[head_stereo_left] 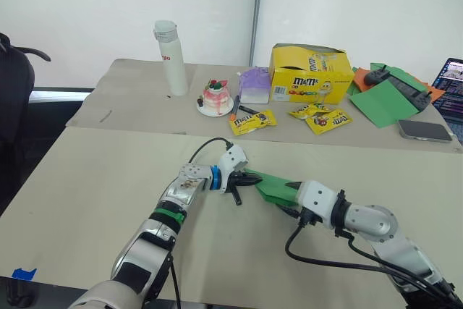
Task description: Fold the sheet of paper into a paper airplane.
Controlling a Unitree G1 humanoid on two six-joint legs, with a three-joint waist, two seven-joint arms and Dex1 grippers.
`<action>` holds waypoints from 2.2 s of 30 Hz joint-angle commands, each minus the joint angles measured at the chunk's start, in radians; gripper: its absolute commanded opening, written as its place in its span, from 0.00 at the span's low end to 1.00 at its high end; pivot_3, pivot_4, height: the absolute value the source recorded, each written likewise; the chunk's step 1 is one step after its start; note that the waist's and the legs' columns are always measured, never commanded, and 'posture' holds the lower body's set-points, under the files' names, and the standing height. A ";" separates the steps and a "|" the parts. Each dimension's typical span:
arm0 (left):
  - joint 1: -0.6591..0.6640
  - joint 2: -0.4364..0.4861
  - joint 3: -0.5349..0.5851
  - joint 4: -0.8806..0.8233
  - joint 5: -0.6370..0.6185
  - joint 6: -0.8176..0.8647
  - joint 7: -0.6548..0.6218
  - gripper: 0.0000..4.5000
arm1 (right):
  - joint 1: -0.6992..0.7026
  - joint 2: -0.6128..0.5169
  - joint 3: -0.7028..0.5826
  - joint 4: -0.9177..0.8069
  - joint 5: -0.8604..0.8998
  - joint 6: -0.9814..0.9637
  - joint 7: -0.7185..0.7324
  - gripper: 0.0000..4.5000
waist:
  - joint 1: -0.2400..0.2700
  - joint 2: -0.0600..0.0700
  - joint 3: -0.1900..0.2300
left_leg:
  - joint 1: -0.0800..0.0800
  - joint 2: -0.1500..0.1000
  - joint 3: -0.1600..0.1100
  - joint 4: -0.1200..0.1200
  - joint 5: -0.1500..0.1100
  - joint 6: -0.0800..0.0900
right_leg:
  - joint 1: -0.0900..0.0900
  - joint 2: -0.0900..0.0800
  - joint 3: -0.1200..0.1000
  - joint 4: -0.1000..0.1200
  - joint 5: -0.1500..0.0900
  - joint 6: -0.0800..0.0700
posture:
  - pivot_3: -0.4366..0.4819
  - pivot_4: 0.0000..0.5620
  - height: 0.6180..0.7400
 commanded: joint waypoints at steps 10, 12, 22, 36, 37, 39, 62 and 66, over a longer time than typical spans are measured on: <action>0.007 0.032 0.053 -0.054 -0.037 -0.087 -0.084 0.00 | -0.092 -0.033 0.017 0.105 0.001 -0.288 0.161 0.00 | -0.002 0.000 0.000 | -0.001 0.000 0.000 0.000 0.000 0.000 | -0.001 0.000 0.000 0.000 0.000 0.000 | 0.48 0.27 1.00; 0.021 0.044 0.076 -0.096 -0.078 -0.073 -0.119 0.00 | -0.092 -0.046 0.019 0.111 0.008 -0.343 0.192 0.00 | -0.003 0.000 0.000 | -0.001 0.000 0.000 0.000 0.000 0.000 | -0.001 0.000 0.000 0.000 0.000 0.000 | 0.48 0.27 1.00; 0.151 0.146 0.032 -0.381 -0.142 0.104 -0.233 0.00 | -0.072 -0.073 0.045 0.114 0.047 -0.471 0.329 0.00 | -0.003 0.001 0.000 | 0.000 0.001 0.000 0.000 0.000 0.000 | -0.001 0.000 0.000 0.001 0.000 0.000 | 0.48 0.27 1.00; 0.129 0.145 -0.067 -0.292 -0.011 0.076 -0.160 0.00 | -0.077 -0.048 0.074 0.132 0.039 -0.392 0.345 0.00 | 0.001 0.001 0.000 | 0.001 0.001 0.000 0.001 0.000 0.000 | 0.000 0.000 0.000 0.001 0.000 0.000 | 0.48 0.27 1.00; 0.132 0.146 -0.069 -0.298 -0.013 0.075 -0.165 0.00 | -0.075 -0.046 0.073 0.130 0.044 -0.384 0.345 0.00 | 0.001 0.001 0.000 | 0.001 0.001 0.000 0.001 0.000 0.000 | 0.000 0.000 0.000 0.001 0.000 0.000 | 0.48 0.27 1.00; 0.140 0.149 -0.075 -0.312 -0.018 0.076 -0.177 0.00 | -0.073 -0.044 0.071 0.128 0.051 -0.372 0.347 0.00 | 0.000 0.001 0.000 | 0.001 0.001 0.000 0.001 0.000 0.000 | 0.000 0.000 0.000 0.001 0.000 0.000 | 0.48 0.27 1.00; 0.237 0.155 -0.089 -0.368 0.010 0.107 -0.091 0.00 | -0.145 -0.012 0.080 0.080 0.237 0.003 0.478 0.00 | 0.001 0.001 0.000 | 0.003 0.002 0.000 0.001 0.000 0.000 | 0.002 0.000 0.000 0.001 0.000 -0.001 | 0.48 0.27 1.00; 0.240 0.162 -0.084 -0.367 0.010 0.102 -0.080 0.00 | -0.209 0.012 0.085 0.104 0.313 0.190 0.502 0.00 | 0.000 0.001 0.000 | 0.003 0.002 0.000 0.001 0.000 0.000 | 0.002 0.000 0.000 0.001 0.000 -0.001 | 0.48 0.27 1.00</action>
